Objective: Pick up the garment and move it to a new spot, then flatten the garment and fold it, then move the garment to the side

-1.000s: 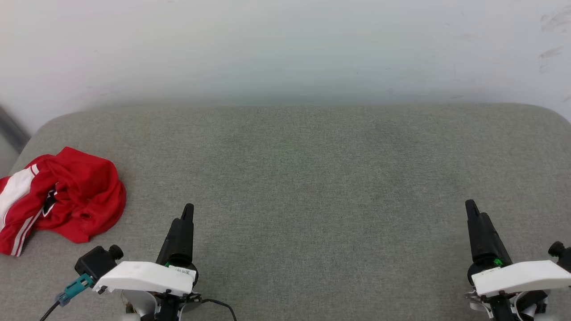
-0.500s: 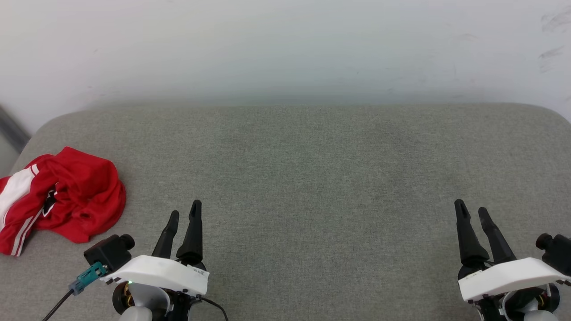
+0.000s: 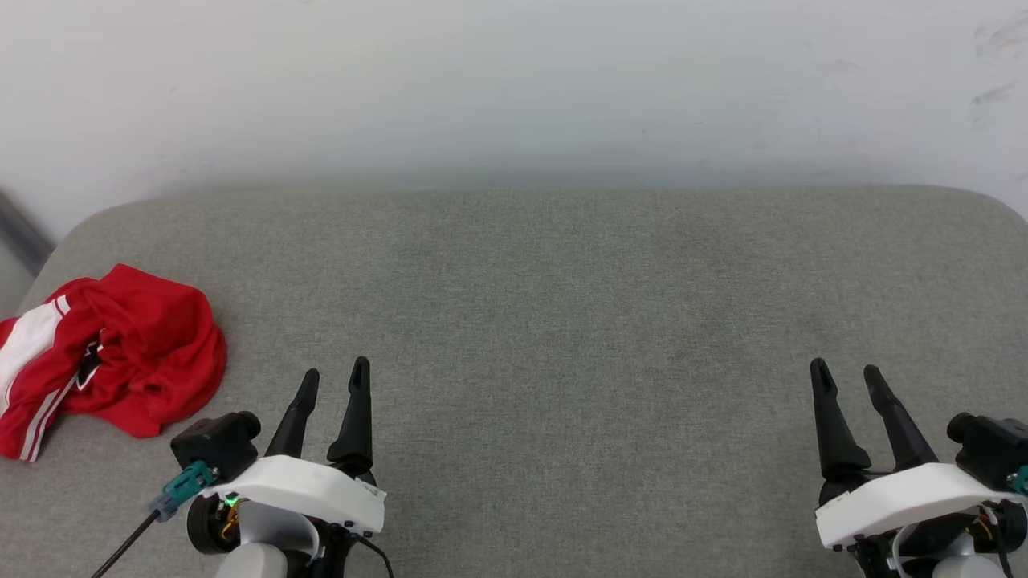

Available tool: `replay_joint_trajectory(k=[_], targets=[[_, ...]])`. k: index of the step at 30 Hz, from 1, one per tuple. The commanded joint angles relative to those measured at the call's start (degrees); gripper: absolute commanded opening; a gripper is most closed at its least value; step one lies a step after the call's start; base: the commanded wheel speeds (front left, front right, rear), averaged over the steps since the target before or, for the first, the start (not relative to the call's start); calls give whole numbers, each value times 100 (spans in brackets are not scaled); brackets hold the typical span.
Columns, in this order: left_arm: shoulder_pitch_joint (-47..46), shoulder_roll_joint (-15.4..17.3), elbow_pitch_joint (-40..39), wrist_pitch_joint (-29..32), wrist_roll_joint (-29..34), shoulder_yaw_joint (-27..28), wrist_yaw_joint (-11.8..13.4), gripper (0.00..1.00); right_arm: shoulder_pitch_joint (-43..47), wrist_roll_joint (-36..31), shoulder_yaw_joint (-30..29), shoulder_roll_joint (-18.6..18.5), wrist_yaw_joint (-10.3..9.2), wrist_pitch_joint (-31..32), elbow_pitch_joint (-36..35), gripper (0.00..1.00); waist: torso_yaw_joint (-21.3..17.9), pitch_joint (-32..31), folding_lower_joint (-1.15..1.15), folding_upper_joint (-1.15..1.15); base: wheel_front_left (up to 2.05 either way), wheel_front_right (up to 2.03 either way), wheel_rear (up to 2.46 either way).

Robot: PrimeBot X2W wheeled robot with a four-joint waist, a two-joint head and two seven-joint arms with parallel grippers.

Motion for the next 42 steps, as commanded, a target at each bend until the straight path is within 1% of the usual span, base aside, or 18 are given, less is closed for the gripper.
replay_joint_trajectory(k=[1, 16, 17, 30, 31, 42], targets=[[-140, 27, -40, -47, 128, -14, 33, 100, -6, -132, 5, 6, 0, -26, -86, 100, 2, -2, 0, 0, 0, 0, 0], [-191, 87, 51, -267, 1045, -187, 137, 100, 78, -1008, 8, 10, 0, -67, -202, 100, 20, -16, 0, 0, 0, 0, 0], [-201, 94, 71, -306, 1212, -224, 148, 100, 76, -1140, 14, 10, 0, -69, -230, 100, 20, -16, 0, 0, 0, 0, 0], [-221, 100, 182, -477, 1828, -338, 203, 100, 133, -1675, -10, 12, -1, -133, -276, 100, 14, -17, 0, 0, 0, 0, 0], [-224, 98, 229, -520, 1992, -365, 210, 100, 150, -1813, -19, 12, -1, -167, -282, 100, 8, -14, 0, 0, 0, 0, 0], [-238, 55, 363, -644, 2369, -381, 244, 100, 174, -2116, -66, 13, -1, -258, -270, 100, 12, -13, 0, 0, 0, 0, 0]])
